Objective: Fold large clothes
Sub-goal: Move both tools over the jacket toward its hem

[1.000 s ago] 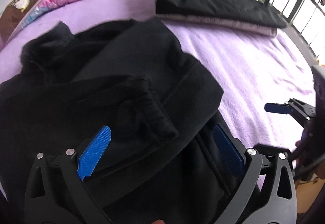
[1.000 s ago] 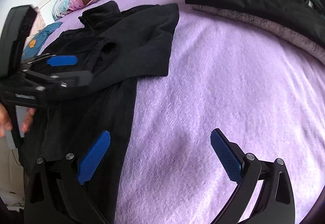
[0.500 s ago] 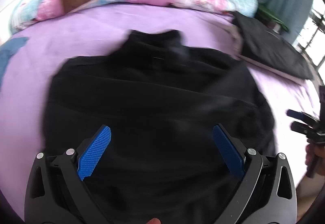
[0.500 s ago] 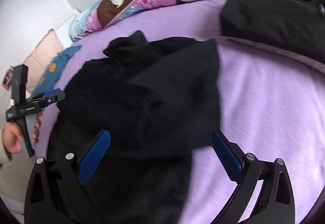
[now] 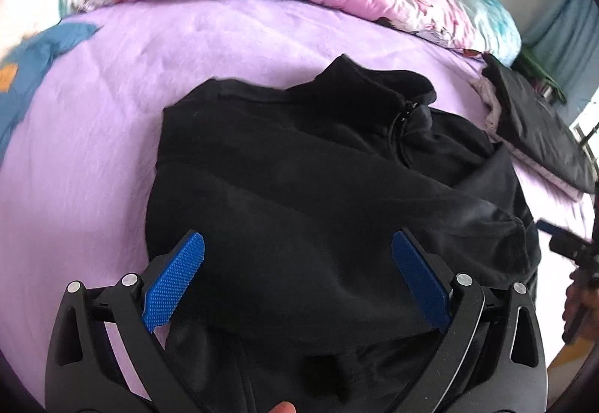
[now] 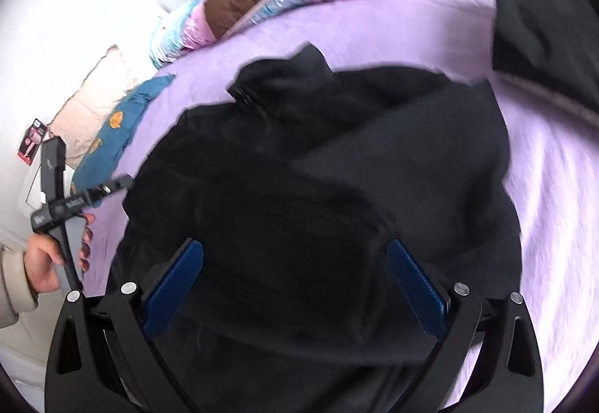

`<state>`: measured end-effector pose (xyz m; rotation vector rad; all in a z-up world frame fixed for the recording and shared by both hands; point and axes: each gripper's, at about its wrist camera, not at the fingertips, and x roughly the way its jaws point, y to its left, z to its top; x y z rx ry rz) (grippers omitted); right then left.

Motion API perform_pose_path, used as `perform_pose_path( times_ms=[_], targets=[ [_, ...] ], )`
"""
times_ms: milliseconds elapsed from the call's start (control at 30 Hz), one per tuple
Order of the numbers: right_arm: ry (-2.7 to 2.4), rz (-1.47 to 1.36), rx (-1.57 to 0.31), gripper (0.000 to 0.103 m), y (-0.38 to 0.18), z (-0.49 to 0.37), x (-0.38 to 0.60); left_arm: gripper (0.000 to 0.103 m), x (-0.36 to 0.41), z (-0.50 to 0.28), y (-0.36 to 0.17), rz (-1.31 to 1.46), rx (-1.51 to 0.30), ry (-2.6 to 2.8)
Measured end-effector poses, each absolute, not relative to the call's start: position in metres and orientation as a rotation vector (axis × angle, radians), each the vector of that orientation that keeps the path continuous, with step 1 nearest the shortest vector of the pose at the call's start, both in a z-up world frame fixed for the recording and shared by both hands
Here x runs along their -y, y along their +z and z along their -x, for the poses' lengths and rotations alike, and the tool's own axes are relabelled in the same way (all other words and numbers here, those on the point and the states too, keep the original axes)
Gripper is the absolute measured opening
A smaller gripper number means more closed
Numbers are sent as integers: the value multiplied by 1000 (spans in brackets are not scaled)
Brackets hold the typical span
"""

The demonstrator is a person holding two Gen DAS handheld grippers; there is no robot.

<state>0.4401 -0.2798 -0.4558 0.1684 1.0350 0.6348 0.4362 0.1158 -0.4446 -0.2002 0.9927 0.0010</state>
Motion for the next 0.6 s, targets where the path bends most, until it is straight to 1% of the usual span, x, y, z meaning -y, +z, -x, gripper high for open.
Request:
perform_pose_path(
  times_ms=[133,267,333,400,600],
  targets=[
    [653,-119,-1031,97,-462,-456,253,97,-108,-470,-449,174,-968,-6],
    [616,-30,-1093,97,-491,-459,239,97,-112,-495,-482,145,-1028,21],
    [602,40,-1136,97,-511,-456,233,97,-113,-498,-503,96,-1067,30],
    [605,49,-1182,97,-531,-455,234,97,-114,-495,-520,67,-1092,28],
    [619,216,-1112,98,-552,-445,223,98,-116,-483,-548,53,-1034,18]
  ],
)
